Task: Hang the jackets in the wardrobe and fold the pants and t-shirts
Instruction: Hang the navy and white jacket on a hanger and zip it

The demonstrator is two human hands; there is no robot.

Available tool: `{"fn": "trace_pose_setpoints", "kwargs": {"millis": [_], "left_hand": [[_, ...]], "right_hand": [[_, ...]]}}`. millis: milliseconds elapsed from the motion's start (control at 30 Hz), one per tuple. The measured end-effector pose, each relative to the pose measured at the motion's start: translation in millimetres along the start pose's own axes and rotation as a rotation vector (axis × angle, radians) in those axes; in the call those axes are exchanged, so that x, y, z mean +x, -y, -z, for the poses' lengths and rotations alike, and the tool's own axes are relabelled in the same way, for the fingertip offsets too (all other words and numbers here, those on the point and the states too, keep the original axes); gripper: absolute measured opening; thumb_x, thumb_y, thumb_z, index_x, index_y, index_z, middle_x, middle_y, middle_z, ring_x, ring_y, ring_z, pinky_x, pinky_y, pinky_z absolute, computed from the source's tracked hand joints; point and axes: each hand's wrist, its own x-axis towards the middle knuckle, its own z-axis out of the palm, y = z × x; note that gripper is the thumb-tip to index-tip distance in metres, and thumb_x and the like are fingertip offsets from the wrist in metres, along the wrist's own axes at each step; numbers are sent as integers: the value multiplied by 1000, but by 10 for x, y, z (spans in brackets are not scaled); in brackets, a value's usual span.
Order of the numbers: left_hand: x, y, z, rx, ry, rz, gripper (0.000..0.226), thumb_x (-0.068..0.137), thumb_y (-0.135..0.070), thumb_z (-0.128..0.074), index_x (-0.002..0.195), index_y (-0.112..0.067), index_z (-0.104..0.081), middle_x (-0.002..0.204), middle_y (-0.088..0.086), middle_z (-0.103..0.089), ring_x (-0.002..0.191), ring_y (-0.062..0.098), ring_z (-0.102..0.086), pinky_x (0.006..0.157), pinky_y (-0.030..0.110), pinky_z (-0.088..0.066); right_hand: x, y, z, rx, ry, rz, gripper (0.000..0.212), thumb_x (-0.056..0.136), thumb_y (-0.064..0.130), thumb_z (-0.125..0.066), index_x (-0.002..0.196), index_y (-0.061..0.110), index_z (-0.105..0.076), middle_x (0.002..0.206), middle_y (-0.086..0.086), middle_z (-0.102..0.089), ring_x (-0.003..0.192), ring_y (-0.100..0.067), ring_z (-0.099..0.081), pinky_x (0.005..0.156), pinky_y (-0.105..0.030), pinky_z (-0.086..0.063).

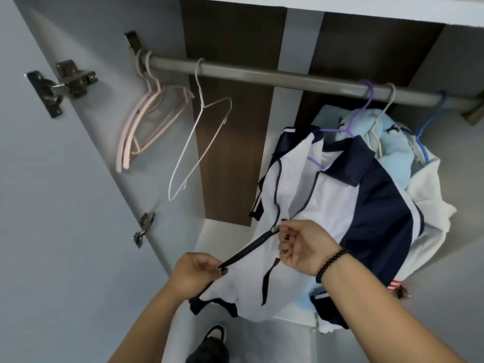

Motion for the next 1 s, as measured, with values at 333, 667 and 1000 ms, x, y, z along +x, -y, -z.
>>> {"fn": "trace_pose_setpoints", "kwargs": {"millis": [333,667,1000], "left_hand": [[754,-752,122,156,127,-293,21,79,-14,-77,95,-26,-73,91,-11,-73,80,-9,-64,69,5,-44],[1257,-1101,-209,200,247,-505,10,81,-9,-71,84,-18,-72,74,-13,-69,69,-5,-62,66,7,-45],[1281,-838,-202,-38,240,-465,38,74,5,-77,76,-32,-72,76,-10,-75,74,7,-70,73,17,-53]], "right_hand": [[256,548,-293,-31,17,156,32,95,19,-47,63,15,-48,47,2,-44,41,-11,-40,50,-20,-34],[623,503,-331,-1122,-418,567,25,86,7,-47,67,3,-62,76,-11,-62,74,-22,-53,67,-27,-40],[701,28,-390,88,-35,73,34,88,8,-48,55,15,-46,46,4,-21,37,-11,-19,42,-21,-19]]}}
